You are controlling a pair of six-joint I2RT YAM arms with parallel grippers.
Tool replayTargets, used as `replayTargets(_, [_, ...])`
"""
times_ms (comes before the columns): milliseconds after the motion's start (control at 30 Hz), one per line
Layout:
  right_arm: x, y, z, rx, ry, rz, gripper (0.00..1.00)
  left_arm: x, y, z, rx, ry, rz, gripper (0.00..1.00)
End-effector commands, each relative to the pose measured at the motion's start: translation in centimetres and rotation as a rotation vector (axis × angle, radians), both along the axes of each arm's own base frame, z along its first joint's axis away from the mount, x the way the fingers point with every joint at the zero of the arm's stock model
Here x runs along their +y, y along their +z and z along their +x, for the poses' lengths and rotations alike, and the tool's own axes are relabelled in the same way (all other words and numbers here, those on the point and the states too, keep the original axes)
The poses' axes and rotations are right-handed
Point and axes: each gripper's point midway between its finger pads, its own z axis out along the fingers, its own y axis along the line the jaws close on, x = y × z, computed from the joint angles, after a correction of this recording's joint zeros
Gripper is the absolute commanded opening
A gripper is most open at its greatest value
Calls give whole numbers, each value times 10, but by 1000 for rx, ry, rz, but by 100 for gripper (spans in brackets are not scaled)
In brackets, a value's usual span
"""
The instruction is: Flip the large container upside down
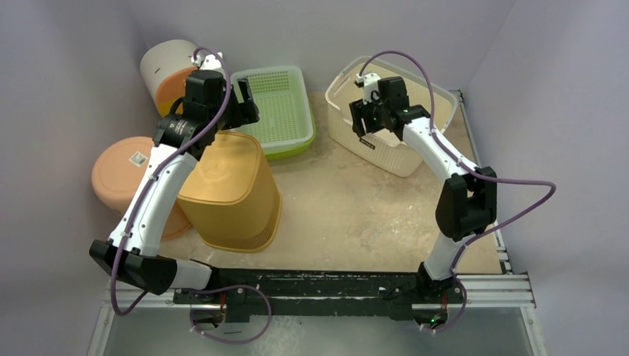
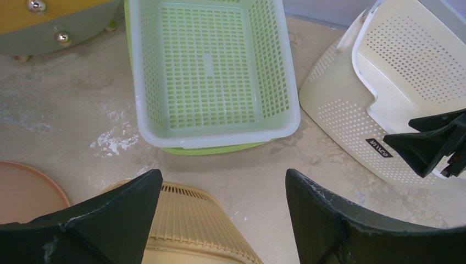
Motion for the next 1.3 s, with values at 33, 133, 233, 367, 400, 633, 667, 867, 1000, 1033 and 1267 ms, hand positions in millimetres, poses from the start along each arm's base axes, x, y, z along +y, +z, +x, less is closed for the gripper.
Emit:
replayTargets(33, [5, -6, 5, -20, 57, 5, 66, 2, 10, -1, -43, 0, 11, 80])
replayTargets(133, [3, -22, 7, 11, 48, -1, 64, 2, 10, -2, -41, -2, 15, 80])
replayTargets(233, [2, -35, 9, 40, 41, -8, 59, 3, 10, -3, -39, -2, 22, 80])
replayTargets(367, [3, -39, 10, 42, 36, -2, 56, 5, 8, -5, -32, 3, 33, 80])
replayTargets(400, [2, -41, 10, 45, 36, -1, 54, 6, 8, -6, -31, 5, 34, 80])
replayTargets(633, [3, -41, 12, 64, 21, 25, 15, 10, 6, -10, -28, 16, 37, 80])
replayTargets(667, [4, -38, 13, 63, 18, 33, 11, 10, 6, -11, -29, 17, 39, 80])
replayTargets(867, [18, 5, 28, 19, 32, 178, 0, 11, 10, -13, -39, 21, 36, 80])
replayTargets(1000, [32, 80, 46, -108, 51, 377, 0, 13, 17, -14, -57, 25, 35, 80])
replayTargets(1033, [38, 100, 49, -132, 60, 440, 0, 13, 18, -14, -60, 27, 36, 80])
replayTargets(1267, [62, 225, 52, -291, 128, 994, 0, 19, 33, -19, -82, 39, 53, 80])
